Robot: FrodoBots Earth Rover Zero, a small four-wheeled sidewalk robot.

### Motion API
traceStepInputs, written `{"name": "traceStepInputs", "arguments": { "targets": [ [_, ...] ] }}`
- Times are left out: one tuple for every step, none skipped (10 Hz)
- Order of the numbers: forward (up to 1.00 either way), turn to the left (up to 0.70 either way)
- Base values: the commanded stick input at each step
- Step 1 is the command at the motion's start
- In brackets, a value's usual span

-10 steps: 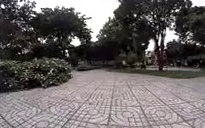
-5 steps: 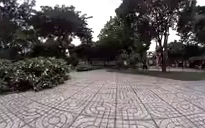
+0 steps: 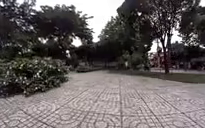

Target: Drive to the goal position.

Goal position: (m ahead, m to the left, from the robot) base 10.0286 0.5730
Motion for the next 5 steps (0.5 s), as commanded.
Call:
{"name": "traceStepInputs", "arguments": {
  "targets": [
    [0.7,0.0],
    [0.7,0.0],
    [0.7,0.0],
    [0.7,0.0],
    [0.7,0.0]
  ]
}}
